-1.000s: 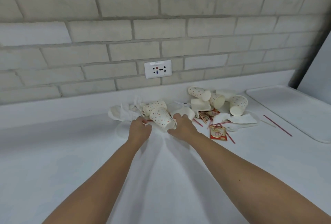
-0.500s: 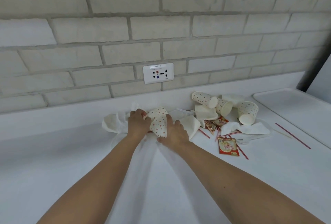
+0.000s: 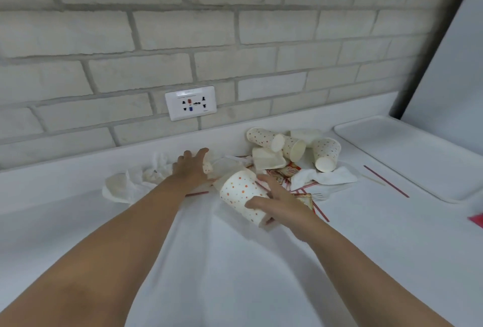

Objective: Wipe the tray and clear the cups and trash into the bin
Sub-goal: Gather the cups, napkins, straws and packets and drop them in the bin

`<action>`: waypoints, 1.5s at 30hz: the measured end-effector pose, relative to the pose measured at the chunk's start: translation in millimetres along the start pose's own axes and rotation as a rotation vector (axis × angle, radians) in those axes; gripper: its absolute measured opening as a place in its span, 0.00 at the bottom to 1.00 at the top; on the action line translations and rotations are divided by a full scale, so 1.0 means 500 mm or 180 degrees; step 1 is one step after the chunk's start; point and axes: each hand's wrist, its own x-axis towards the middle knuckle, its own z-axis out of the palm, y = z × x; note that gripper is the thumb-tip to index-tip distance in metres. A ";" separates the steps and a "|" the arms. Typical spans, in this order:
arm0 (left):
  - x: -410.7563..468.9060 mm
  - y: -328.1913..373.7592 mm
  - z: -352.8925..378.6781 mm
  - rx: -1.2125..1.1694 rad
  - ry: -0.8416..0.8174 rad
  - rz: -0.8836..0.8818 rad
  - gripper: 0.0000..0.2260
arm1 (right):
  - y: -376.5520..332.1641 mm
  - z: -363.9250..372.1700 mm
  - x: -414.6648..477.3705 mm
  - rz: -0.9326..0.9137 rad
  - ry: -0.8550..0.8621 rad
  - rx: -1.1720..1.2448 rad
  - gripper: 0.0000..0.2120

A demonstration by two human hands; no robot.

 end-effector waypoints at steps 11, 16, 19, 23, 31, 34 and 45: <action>-0.039 0.038 -0.004 0.0286 0.0920 -0.0295 0.18 | 0.111 -0.180 -0.167 0.0322 0.0368 0.1047 0.26; -0.097 0.122 -0.045 -0.0553 0.1574 0.0090 0.18 | 0.130 -0.218 -0.228 0.0228 0.0478 0.1133 0.34; -0.149 0.196 -0.064 -0.1064 0.1776 0.0408 0.18 | 0.139 -0.242 -0.269 0.0170 0.0531 0.1157 0.33; -0.241 0.316 -0.069 -0.1548 0.1758 0.0773 0.19 | 0.152 -0.291 -0.336 0.0146 0.0627 0.1148 0.32; -0.412 0.593 0.013 -0.2078 0.1240 0.1413 0.18 | 0.234 -0.427 -0.515 0.0184 0.1018 0.1018 0.21; -0.471 0.695 0.063 -0.2272 0.0947 0.1610 0.20 | 0.279 -0.477 -0.587 0.0265 0.1152 0.1005 0.22; -0.660 0.963 0.196 -0.2685 -0.0016 0.1769 0.19 | 0.433 -0.597 -0.769 0.0522 0.1358 0.1089 0.20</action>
